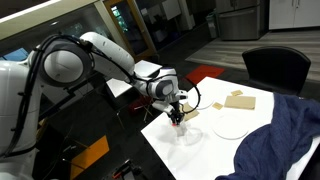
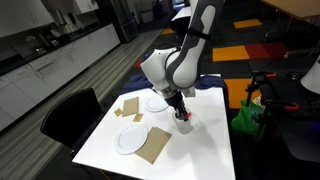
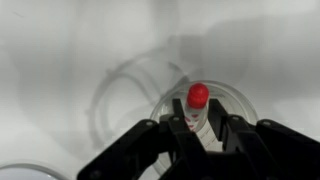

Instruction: Put the marker on the table

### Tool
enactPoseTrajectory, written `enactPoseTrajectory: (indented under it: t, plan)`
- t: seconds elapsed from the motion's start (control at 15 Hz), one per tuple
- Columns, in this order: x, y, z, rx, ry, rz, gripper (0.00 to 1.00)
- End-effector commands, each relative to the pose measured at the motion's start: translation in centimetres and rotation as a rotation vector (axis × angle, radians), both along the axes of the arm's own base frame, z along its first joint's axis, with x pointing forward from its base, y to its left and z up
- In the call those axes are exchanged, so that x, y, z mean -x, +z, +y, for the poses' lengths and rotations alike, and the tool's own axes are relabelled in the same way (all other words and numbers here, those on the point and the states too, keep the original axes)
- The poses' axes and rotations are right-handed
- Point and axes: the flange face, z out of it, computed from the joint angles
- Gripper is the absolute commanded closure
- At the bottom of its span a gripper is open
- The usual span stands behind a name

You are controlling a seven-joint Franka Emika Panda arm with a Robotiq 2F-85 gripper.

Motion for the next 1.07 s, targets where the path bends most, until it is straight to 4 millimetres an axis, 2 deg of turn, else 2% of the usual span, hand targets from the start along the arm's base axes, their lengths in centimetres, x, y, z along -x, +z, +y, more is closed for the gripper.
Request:
enactPoseTrajectory:
  t: [0.0,0.07,0.13,0.4,0.6,1.0]
  plan:
    - [-0.7,0.9,0.4,0.016,-0.020,0.040,0.98]
    - [-0.8,1.1,0.4,0.018,-0.019,0.042,1.00]
    - [-1.0,1.4,0.5,0.019,-0.019,0.042,0.95]
    - [-1.0,3.7,1.1,0.019,-0.005,0.012,0.95]
    - [-0.3,6.2,2.0,0.026,0.009,-0.023,0.95]
    - [2.9,13.0,3.4,0.078,-0.010,-0.136,0.95]
